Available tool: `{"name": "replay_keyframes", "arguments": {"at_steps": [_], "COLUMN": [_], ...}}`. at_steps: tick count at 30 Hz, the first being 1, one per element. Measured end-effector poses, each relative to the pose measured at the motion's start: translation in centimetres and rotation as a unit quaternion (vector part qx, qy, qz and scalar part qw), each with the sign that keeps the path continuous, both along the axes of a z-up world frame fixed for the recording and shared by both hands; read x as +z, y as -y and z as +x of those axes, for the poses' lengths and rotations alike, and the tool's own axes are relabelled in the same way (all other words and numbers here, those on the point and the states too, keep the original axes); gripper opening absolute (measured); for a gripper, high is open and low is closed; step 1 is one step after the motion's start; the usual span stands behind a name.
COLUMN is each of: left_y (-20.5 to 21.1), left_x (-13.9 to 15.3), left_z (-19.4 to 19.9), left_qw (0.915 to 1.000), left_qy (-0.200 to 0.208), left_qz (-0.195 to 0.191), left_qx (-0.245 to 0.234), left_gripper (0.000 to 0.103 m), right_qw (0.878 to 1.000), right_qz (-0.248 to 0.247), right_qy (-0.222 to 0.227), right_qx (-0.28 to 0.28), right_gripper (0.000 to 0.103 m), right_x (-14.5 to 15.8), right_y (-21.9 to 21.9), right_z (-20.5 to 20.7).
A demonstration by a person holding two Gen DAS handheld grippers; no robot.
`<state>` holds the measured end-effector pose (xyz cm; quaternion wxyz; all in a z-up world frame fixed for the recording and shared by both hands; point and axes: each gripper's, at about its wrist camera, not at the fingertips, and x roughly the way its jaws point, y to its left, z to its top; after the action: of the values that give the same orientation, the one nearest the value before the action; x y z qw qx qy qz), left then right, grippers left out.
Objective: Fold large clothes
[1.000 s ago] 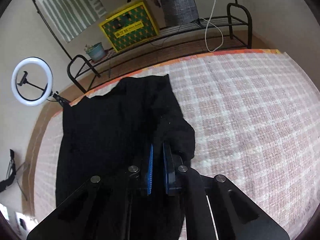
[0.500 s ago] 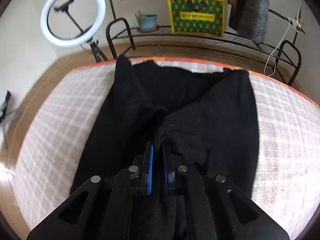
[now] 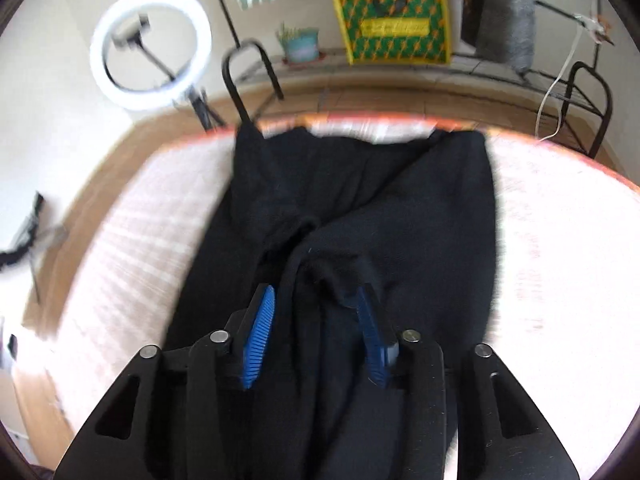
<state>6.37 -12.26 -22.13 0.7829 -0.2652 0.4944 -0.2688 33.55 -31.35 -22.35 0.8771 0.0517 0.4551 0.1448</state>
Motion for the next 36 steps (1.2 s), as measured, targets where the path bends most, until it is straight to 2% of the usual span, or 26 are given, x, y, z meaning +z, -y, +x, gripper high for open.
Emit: {"name": "replay_keyframes", "arguments": {"at_steps": [2, 5, 8, 12, 15, 17, 18, 19, 23, 26, 28, 33, 36], "left_y": [-0.1, -0.4, -0.8, -1.8, -3.0, -4.5, -5.3, -6.5, -9.6, -10.1, -10.2, -8.4, -8.0], "left_x": [0.1, 1.1, 1.9, 2.1, 3.4, 4.3, 4.6, 4.8, 4.2, 4.0, 4.0, 4.5, 4.3], "left_z": [-0.1, -0.7, -1.3, -2.8, -3.6, -3.8, -3.6, -3.0, -0.6, 0.6, 0.7, 1.3, 1.1], "left_qw": [1.0000, 0.9991, 0.9984, 0.9979, 0.9970, 0.9957, 0.9950, 0.9942, 0.9943, 0.9928, 0.9927, 0.9922, 0.9924], "left_qy": [-0.002, 0.025, 0.032, 0.029, 0.038, 0.051, 0.054, 0.052, 0.017, 0.014, 0.016, 0.040, 0.044], "left_qz": [0.004, 0.033, 0.045, 0.052, 0.062, 0.077, 0.084, 0.093, 0.086, 0.089, 0.089, 0.103, 0.108], "left_qx": [-0.002, -0.010, -0.013, -0.025, -0.025, -0.013, -0.004, 0.013, 0.061, 0.079, 0.080, 0.058, 0.040], "left_gripper": [0.005, 0.005, 0.005, 0.005, 0.017, 0.033, 0.036, 0.037, 0.037, 0.037, 0.037, 0.037, 0.037], "right_qw": [0.999, 0.997, 0.997, 0.998, 0.997, 0.995, 0.993, 0.992, 0.989, 0.988, 0.988, 0.991, 0.992], "right_qz": [0.032, 0.061, 0.073, 0.042, 0.043, 0.047, 0.051, 0.052, 0.054, 0.045, 0.010, -0.045, -0.018], "right_qy": [0.014, 0.029, 0.021, -0.021, -0.062, -0.090, -0.103, -0.112, -0.140, -0.149, -0.150, -0.122, -0.119], "right_qx": [-0.007, -0.023, -0.031, -0.031, -0.027, -0.026, -0.024, -0.022, -0.013, 0.016, 0.031, 0.036, 0.021], "right_gripper": [0.042, 0.042, 0.042, 0.042, 0.042, 0.042, 0.042, 0.042, 0.042, 0.042, 0.027, 0.028, 0.028], "right_x": [3.1, 6.2, 7.2, 4.8, 1.6, -0.5, -1.5, -2.3, -5.0, -5.9, -6.2, -4.8, -3.9], "right_y": [2.6, 5.8, 8.1, 8.3, 8.1, 7.9, 7.7, 7.5, 6.1, 4.2, 2.6, 0.5, 1.2], "right_z": [-2.3, -6.1, -11.5, -18.7, -23.1, -25.2, -26.0, -26.6, -27.9, -27.9, -27.8, -27.6, -28.5]}}
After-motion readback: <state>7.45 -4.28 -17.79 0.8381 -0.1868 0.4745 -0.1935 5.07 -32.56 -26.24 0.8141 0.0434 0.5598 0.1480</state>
